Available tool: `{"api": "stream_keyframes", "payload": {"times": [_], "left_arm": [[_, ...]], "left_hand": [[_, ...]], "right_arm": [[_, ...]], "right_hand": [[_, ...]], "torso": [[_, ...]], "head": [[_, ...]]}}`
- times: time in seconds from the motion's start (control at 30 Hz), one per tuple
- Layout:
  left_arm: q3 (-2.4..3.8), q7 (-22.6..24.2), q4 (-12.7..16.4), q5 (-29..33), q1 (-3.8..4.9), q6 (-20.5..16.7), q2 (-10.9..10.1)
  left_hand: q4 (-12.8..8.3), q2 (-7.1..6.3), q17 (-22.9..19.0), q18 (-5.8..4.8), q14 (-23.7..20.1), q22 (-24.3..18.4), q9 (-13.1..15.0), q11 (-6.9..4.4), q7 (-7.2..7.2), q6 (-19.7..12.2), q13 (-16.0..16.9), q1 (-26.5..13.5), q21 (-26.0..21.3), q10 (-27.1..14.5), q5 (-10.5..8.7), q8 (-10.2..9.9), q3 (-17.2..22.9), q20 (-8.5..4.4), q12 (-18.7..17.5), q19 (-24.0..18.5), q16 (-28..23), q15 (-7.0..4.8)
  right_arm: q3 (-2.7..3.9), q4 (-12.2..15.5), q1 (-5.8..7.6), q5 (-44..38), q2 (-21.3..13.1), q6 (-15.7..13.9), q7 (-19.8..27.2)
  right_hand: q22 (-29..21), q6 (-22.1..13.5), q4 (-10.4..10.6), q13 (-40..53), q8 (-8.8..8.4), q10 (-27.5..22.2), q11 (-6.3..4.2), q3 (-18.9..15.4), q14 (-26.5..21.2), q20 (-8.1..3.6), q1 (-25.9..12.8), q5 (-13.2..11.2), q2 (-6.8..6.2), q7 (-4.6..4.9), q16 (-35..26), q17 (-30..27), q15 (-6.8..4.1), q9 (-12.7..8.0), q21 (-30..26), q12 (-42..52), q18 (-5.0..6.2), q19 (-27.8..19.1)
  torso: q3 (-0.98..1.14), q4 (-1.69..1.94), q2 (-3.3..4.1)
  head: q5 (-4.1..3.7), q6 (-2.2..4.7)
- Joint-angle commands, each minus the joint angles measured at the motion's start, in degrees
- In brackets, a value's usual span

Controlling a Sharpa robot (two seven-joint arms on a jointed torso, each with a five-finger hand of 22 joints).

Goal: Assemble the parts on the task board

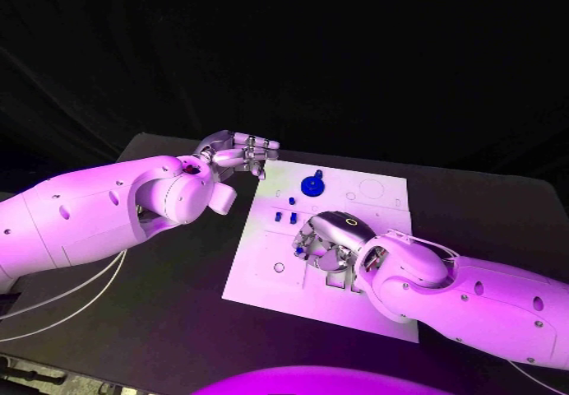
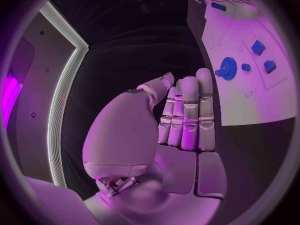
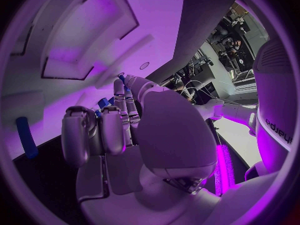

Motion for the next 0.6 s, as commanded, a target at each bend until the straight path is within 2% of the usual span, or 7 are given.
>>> {"api": "stream_keyframes", "payload": {"times": [0.03, 0.6], "left_arm": [[0.04, 0.2, 0.1, 0.2, 0.07, 1.0, 0.1], [0.04, 0.2, 0.1, 0.2, 0.07, 1.0, 0.1]], "left_hand": [[-0.3, 0.49, -0.1, 0.73, -0.4, -0.1, -0.1, -0.02, 0.09, -0.4, 0.1, 0.2, -0.3, -0.5, 0.17, -0.3, 0.1, -0.01, 0.2, 0.3, -0.4, 0.17], [-0.3, 0.49, -0.1, 0.73, -0.4, -0.1, -0.1, -0.02, 0.09, -0.4, 0.1, 0.2, -0.3, -0.5, 0.17, -0.3, 0.1, -0.01, 0.2, 0.3, -0.4, 0.17]], "right_arm": [[-0.01, -0.2, -0.05, 0.0, 0.1, 1.2, 0.4], [-0.01, -0.6, -0.2, 0.2, 0.8, 0.7, 0.6]], "right_hand": [[11.6, 0.5, 0.0, 0.0, -0.11, 0.2, 0.06, 0.2, 2.4, -0.3, -0.5, 0.3, 0.0, -0.09, 0.2, 0.0, -0.43, 0.0, 0.2, -0.2, -0.62, 1.9], [11.6, 0.4, 0.0, -0.1, -0.13, 0.2, 0.06, 0.2, 2.4, -0.3, -0.6, 0.3, 0.05, -0.09, 0.2, -0.1, -0.43, 0.0, 0.2, -0.3, -0.6, 1.8]], "torso": [[-0.01, 0.03, 0.0], [-0.01, 0.04, 0.01]], "head": [[0.01, 0.04], [0.08, -0.04]]}}
